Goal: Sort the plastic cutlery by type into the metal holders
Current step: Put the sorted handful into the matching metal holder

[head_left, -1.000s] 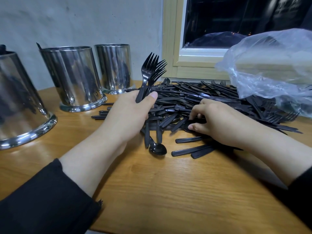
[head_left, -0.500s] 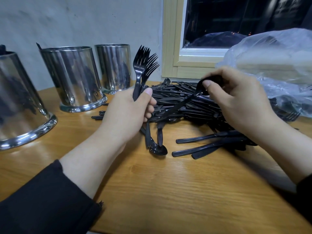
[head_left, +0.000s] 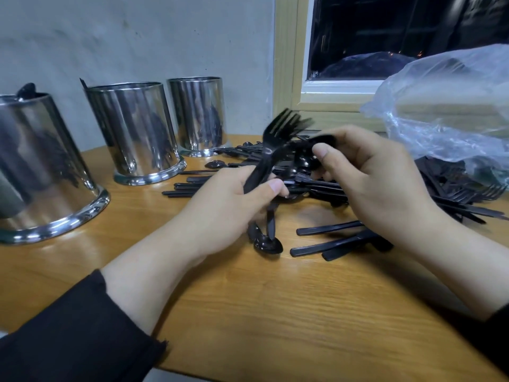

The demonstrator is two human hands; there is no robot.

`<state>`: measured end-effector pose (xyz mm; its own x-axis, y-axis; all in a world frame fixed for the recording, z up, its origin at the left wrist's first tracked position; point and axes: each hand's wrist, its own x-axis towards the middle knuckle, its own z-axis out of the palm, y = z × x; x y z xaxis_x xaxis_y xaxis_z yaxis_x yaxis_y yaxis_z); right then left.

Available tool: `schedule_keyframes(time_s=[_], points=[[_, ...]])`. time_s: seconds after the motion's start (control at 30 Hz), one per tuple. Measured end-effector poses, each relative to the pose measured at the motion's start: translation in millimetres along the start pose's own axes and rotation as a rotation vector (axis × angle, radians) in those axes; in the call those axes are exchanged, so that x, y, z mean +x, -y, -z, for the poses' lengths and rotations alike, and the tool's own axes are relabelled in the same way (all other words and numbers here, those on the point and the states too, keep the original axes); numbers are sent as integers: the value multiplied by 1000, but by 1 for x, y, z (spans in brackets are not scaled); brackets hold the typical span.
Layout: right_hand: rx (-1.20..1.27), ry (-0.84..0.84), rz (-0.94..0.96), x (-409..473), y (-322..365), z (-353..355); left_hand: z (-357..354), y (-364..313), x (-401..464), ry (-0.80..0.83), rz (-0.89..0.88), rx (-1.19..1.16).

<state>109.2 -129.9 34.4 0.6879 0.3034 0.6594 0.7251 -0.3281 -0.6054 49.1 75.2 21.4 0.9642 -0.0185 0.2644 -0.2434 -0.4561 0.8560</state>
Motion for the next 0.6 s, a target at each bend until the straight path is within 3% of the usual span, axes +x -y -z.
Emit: schedule_keyframes(time_s=[0.1, 0.3, 0.6], points=[[-68, 98, 25, -2, 2, -2, 15, 9, -5, -162, 37, -111], [-266, 676, 236, -9, 3, -7, 43, 31, -20, -359, 149, -233], [-375, 669, 446, -14, 0, -17, 40, 32, -25, -390, 176, -228]])
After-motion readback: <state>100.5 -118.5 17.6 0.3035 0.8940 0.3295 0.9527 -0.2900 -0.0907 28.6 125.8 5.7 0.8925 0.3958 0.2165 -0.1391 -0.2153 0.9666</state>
